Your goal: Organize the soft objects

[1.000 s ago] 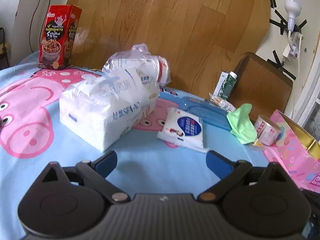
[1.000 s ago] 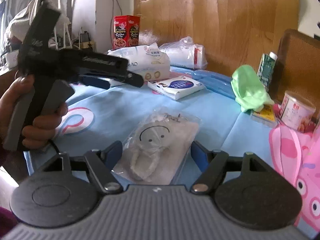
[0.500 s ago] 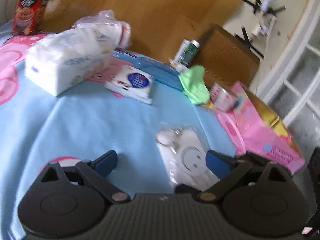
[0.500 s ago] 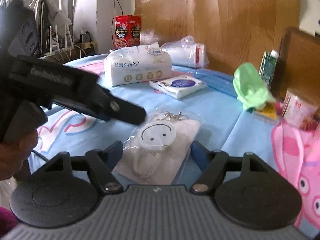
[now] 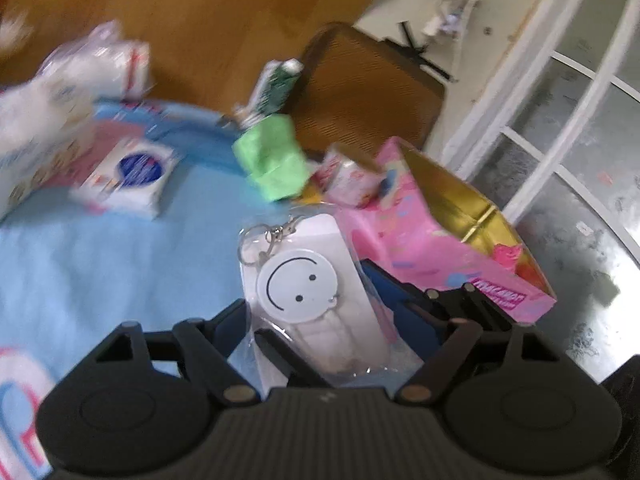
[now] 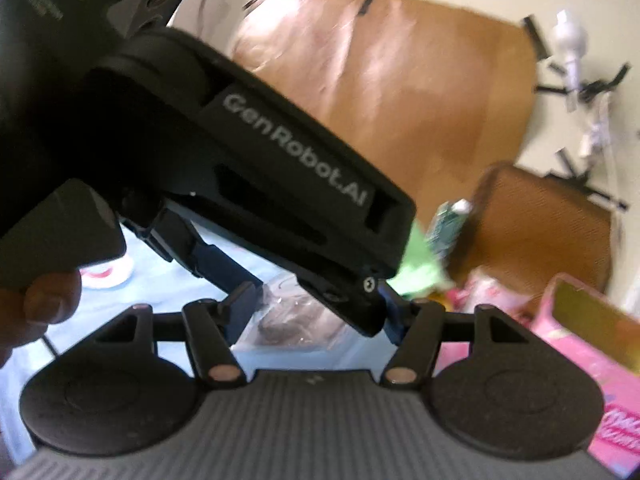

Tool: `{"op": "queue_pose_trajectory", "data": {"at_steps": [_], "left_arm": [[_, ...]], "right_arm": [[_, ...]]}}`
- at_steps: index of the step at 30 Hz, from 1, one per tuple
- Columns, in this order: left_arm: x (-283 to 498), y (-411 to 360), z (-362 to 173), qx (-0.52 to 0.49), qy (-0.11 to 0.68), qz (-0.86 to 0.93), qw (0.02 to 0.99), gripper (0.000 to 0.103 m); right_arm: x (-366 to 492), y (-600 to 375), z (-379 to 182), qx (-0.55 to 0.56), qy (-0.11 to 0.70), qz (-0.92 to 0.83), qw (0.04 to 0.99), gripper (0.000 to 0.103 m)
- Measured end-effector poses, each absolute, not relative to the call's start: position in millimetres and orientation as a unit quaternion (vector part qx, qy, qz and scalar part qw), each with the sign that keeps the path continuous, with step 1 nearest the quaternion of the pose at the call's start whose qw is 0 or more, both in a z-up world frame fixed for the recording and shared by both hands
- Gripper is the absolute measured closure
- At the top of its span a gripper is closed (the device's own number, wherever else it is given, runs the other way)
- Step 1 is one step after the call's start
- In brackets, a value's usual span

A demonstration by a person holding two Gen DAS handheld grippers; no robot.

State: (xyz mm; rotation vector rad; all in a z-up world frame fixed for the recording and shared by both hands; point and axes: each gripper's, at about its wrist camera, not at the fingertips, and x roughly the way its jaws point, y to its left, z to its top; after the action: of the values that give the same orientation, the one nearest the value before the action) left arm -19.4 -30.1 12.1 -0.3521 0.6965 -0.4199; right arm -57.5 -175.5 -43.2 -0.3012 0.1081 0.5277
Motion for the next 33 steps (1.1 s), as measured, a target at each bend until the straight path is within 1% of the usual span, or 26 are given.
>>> {"op": "queue_pose_trajectory", "data": {"at_steps": [4,5,6,9,13,14,16,17,18,19,21,22,25,29,33], "left_arm": [[-0.1,-68.2,43.2,-0.139,0.310,-0.243,0.908,0.022],[6.1,-80.0,51.5,-0.130,0.303,-0.254,0.909,0.023],[12.2,-92.7,59.2,-0.122,0.295,-0.264,0.910,0.023],[31.9,-131.3,77.9,-0.103,0.281,-0.296,0.907,0.023],[58.5,-186.2,86.5,-0.081,0.266,-0.331,0.902,0.023],[64.1,-197.9,84.3,-0.075,0.263,-0.332,0.903,0.016],[74.3,-218.6,77.3,-0.065,0.266,-0.328,0.904,0.010],[77.5,-225.3,72.8,-0.059,0.272,-0.321,0.905,0.010],[77.9,-228.4,68.2,-0.055,0.278,-0.316,0.906,0.010],[75.3,-226.3,64.6,-0.056,0.279,-0.315,0.905,0.010],[68.0,-212.2,60.7,-0.061,0.270,-0.316,0.907,0.008],[64.1,-203.4,59.6,-0.065,0.265,-0.309,0.911,0.007],[53.2,-169.4,59.4,-0.083,0.249,-0.291,0.920,0.006],[35.8,-112.8,53.3,-0.093,0.228,-0.237,0.940,0.006],[21.1,-51.3,41.3,-0.109,0.221,-0.165,0.955,0.005]], "right_arm": [[-45.0,-205.9,-22.5,-0.139,0.011,0.200,0.970,0.037],[-40.9,-216.1,-16.2,-0.136,0.001,0.181,0.974,0.038],[-35.9,-226.4,-10.3,-0.135,-0.010,0.157,0.978,0.043],[-19.1,-258.6,5.2,-0.127,-0.023,0.107,0.986,0.044],[6.6,-294.6,12.8,-0.127,-0.029,0.035,0.991,0.044],[14.8,-302.2,12.0,-0.127,-0.025,0.021,0.991,0.042],[39.0,-313.9,5.8,-0.134,0.012,-0.007,0.991,0.034],[49.7,-318.9,1.7,-0.136,0.036,-0.026,0.990,0.027],[55.6,-324.8,-1.8,-0.129,0.053,-0.040,0.989,0.027],[56.8,-330.4,-3.2,-0.116,0.062,-0.041,0.990,0.027],[52.5,-340.2,-4.4,-0.077,0.066,-0.028,0.994,0.020],[49.7,-340.7,-4.7,-0.066,0.062,-0.026,0.996,0.019],[42.2,-328.8,-3.0,-0.052,0.049,-0.009,0.997,0.019],[23.3,-296.1,-6.4,-0.051,0.036,0.056,0.996,0.019],[17.6,-256.0,-11.6,-0.066,0.048,0.133,0.988,0.019]]}}
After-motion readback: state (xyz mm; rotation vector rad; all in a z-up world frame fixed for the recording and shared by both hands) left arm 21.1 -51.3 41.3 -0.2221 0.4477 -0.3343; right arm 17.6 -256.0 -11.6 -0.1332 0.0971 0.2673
